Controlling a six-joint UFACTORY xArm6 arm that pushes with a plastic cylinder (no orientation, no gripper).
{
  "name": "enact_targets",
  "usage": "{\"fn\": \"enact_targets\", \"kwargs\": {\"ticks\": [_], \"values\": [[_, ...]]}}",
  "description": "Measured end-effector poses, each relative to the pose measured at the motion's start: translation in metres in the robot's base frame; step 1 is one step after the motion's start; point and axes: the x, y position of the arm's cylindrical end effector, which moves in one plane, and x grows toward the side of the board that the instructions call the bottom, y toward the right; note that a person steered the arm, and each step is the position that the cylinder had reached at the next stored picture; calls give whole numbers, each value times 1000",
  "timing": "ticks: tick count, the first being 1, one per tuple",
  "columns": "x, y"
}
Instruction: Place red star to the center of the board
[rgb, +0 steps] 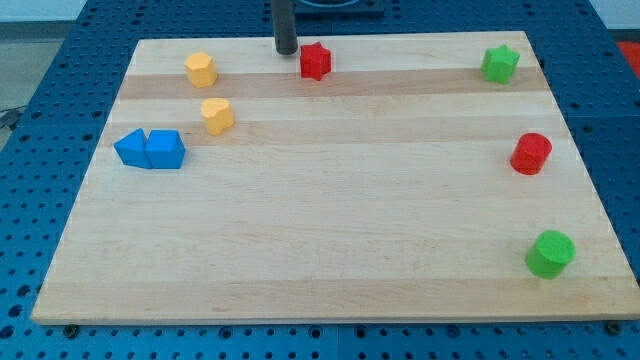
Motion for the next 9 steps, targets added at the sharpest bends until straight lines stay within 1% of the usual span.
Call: {"fn": "enact_targets", "kwargs": {"ticks": [6, 7, 8, 9], "values": [[-3, 0], [-22, -21], [-21, -23], [-13, -10]]}}
